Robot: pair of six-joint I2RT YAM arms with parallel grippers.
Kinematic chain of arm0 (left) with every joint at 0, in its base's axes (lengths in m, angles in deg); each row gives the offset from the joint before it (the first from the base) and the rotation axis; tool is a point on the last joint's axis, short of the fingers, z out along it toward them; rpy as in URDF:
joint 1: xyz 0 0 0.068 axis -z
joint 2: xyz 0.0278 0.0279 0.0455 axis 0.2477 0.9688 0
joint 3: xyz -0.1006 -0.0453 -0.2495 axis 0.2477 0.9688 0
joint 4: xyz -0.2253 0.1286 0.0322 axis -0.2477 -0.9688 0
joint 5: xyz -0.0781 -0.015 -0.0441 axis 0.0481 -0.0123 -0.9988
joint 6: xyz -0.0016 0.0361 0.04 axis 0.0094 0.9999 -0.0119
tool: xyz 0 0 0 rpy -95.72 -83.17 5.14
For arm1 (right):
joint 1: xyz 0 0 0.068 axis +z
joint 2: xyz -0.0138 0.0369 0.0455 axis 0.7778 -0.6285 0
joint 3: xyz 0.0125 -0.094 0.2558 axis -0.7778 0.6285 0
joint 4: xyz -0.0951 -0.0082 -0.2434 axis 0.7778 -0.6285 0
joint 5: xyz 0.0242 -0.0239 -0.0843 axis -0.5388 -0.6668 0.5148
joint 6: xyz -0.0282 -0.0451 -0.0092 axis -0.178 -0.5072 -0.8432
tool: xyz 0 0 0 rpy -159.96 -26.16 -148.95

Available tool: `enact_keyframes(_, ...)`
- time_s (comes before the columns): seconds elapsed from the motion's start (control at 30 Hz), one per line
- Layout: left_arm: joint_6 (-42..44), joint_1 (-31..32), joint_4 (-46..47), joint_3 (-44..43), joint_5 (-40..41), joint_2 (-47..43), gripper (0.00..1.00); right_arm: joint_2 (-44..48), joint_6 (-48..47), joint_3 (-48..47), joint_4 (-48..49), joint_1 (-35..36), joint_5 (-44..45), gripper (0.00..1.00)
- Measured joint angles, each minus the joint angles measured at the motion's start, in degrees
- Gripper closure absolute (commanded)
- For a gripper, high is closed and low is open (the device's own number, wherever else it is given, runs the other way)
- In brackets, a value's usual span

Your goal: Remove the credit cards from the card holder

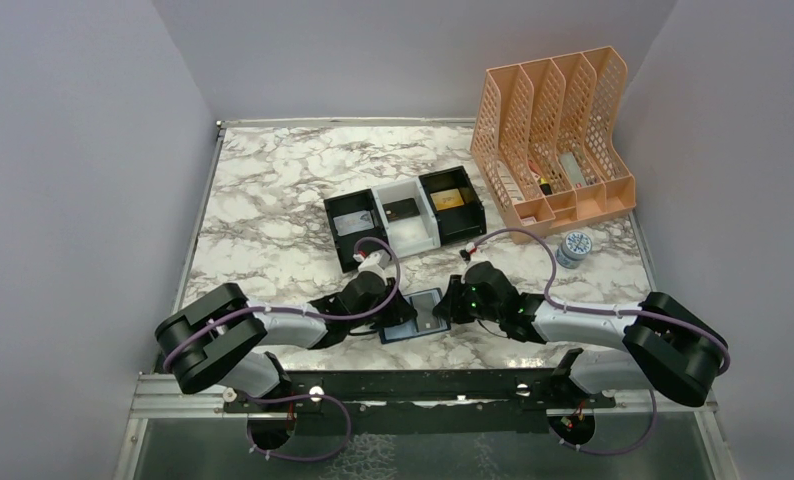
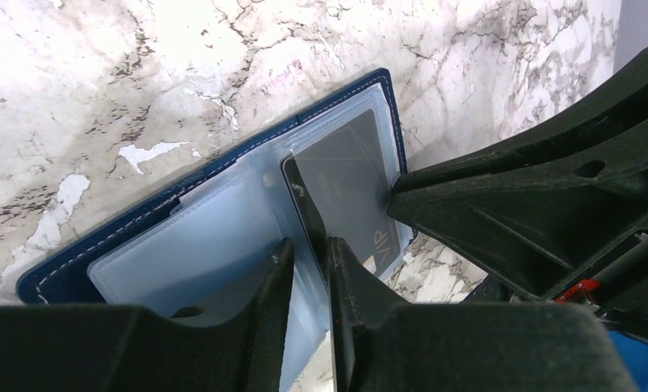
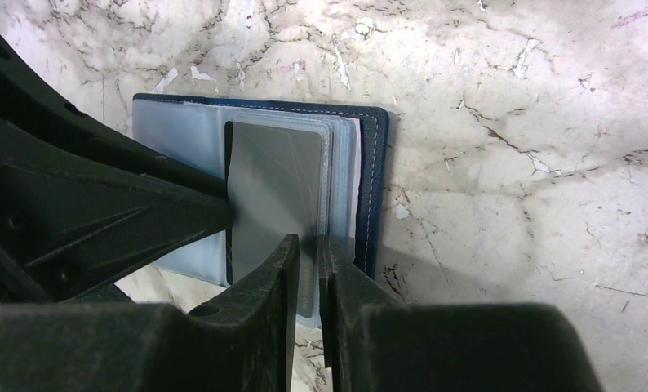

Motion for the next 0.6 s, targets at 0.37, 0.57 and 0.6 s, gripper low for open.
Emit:
enact_keyframes(0.37, -3.5, 0.0, 9.5, 2.1, 0.3, 4.0, 0.88, -0.2, 0.3, 0.0, 0.2, -0.3, 0.0, 0.85)
enact_keyframes(0.57, -4.1, -0.1, 11.9, 3.0, 0.4, 4.6, 1.00, -0.3, 0.4, 0.0, 0.2, -0.4, 0.0, 0.85)
enact_keyframes(0.6, -4.1, -0.1, 12.3, 3.3, 0.4, 4.4, 1.00, -0.3, 0.4, 0.0, 0.2, -0.4, 0.1, 0.85)
